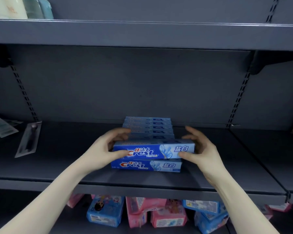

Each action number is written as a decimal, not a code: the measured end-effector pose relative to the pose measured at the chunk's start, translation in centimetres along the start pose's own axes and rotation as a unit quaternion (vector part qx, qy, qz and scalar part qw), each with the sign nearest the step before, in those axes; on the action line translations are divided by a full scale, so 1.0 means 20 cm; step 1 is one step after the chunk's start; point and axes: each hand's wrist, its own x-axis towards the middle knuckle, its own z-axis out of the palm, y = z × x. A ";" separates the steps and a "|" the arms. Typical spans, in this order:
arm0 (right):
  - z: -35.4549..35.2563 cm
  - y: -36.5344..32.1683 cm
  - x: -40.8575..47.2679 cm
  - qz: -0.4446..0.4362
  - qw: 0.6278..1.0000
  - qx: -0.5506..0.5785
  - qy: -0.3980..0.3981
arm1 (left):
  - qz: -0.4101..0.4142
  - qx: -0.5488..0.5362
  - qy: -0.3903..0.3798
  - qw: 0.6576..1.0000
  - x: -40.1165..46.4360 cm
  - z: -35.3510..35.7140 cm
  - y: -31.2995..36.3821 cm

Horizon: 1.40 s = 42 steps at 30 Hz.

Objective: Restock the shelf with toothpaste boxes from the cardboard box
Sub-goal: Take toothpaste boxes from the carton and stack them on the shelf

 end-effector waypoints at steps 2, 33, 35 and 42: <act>0.01 0.02 0.02 -0.001 1.000 -0.023 -0.002 | 0.009 0.019 0.016 1.000 0.02 0.00 -0.03; 0.19 0.28 0.80 0.051 0.970 -0.232 0.053 | -0.093 0.118 0.198 0.969 0.70 -0.01 -0.37; 0.20 0.28 0.84 0.068 0.967 -0.233 0.070 | -0.115 0.093 0.213 0.966 0.74 0.00 -0.39; 0.22 0.28 0.90 0.139 0.941 -0.290 0.105 | -0.201 0.030 0.265 0.943 0.86 0.03 -0.44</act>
